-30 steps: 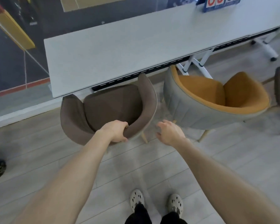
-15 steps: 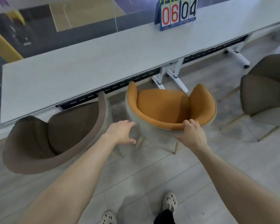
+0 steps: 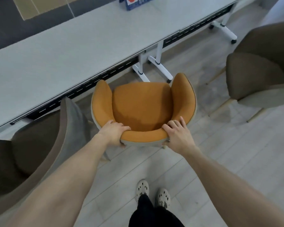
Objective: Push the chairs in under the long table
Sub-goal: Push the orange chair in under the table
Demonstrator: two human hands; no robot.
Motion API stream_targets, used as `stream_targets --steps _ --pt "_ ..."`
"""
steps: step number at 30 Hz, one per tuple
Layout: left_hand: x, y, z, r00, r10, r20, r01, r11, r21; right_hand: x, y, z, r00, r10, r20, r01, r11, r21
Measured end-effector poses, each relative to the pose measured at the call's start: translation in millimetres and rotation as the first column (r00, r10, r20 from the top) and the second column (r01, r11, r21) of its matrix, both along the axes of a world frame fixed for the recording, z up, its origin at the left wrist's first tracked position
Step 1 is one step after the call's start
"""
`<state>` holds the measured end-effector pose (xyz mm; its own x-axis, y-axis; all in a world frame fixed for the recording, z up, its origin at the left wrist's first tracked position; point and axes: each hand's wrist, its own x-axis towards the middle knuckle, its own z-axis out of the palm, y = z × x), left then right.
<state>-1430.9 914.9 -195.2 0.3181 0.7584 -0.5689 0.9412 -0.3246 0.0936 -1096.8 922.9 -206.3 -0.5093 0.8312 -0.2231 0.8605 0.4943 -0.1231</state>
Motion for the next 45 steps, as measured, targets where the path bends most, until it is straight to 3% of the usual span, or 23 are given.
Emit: stream_targets --steps 6,15,30,45 --pt "22.7 17.2 -10.5 0.997 -0.054 0.056 0.050 0.996 0.076 30.6 38.8 -13.8 0.999 0.013 -0.034 -0.015 0.998 -0.056" --pt "117.0 62.9 -26.3 0.982 0.131 0.138 -0.150 0.979 0.135 110.6 154.7 -10.2 0.993 0.120 0.014 -0.118 0.986 -0.120" --pt "227.4 146.6 -40.4 0.876 0.469 0.113 -0.482 0.861 0.162 174.3 338.2 -2.7 0.890 0.455 0.037 -0.446 0.884 -0.136" --pt "211.1 209.1 -28.4 0.843 0.525 0.113 -0.535 0.841 0.083 147.3 410.9 1.2 0.874 0.484 0.039 -0.477 0.871 -0.120"
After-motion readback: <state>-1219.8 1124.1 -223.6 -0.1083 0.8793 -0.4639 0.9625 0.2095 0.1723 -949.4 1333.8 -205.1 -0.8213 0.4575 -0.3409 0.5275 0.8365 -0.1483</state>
